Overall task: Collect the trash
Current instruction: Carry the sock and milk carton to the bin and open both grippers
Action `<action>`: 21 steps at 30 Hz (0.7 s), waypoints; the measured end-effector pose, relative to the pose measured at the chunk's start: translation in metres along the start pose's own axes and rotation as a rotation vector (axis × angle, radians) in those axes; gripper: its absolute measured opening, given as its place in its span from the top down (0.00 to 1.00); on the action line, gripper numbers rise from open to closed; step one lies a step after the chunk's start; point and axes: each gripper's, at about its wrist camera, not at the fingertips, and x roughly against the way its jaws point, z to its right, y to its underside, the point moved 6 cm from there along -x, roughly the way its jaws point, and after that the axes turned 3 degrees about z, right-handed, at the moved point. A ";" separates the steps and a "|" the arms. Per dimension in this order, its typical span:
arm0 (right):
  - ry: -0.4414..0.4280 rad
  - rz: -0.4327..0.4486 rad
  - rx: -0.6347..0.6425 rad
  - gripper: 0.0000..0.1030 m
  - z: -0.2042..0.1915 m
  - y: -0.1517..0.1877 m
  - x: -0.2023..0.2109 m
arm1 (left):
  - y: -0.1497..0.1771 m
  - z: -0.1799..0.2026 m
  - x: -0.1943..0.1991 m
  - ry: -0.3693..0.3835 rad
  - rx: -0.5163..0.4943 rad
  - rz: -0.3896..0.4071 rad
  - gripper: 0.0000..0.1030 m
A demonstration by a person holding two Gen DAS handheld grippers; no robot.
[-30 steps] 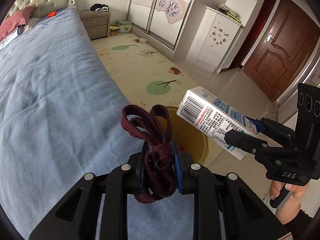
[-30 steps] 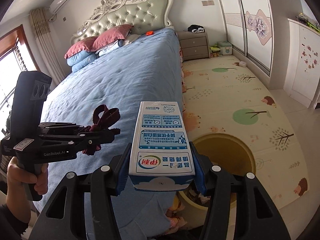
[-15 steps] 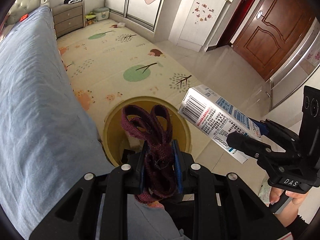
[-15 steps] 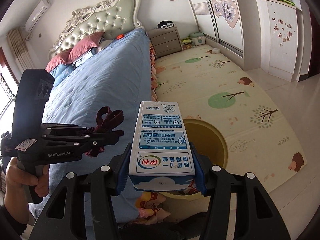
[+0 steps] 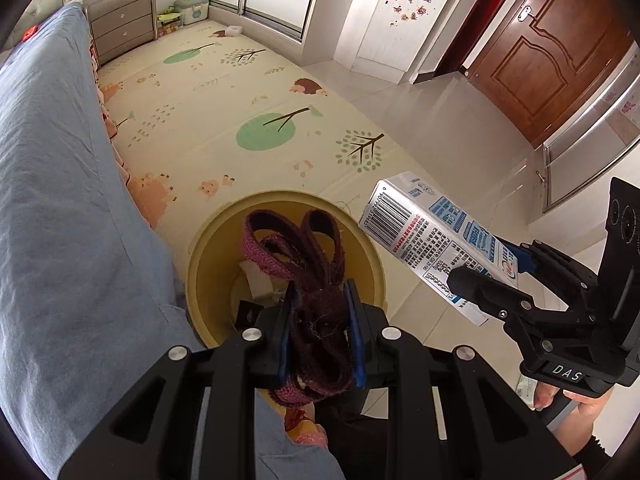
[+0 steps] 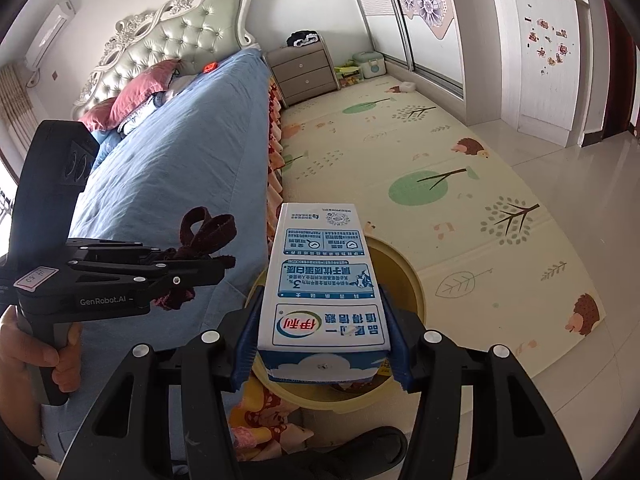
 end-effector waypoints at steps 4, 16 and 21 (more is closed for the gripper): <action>0.004 -0.025 0.008 0.49 0.001 -0.002 -0.017 | 0.000 -0.006 -0.001 0.006 0.019 -0.002 0.77; 0.007 -0.103 -0.028 0.36 0.008 0.016 -0.048 | 0.000 -0.034 -0.016 0.008 0.170 -0.046 0.20; 0.009 -0.095 -0.008 0.36 0.004 0.014 -0.039 | -0.002 -0.024 -0.015 -0.028 0.101 -0.031 0.19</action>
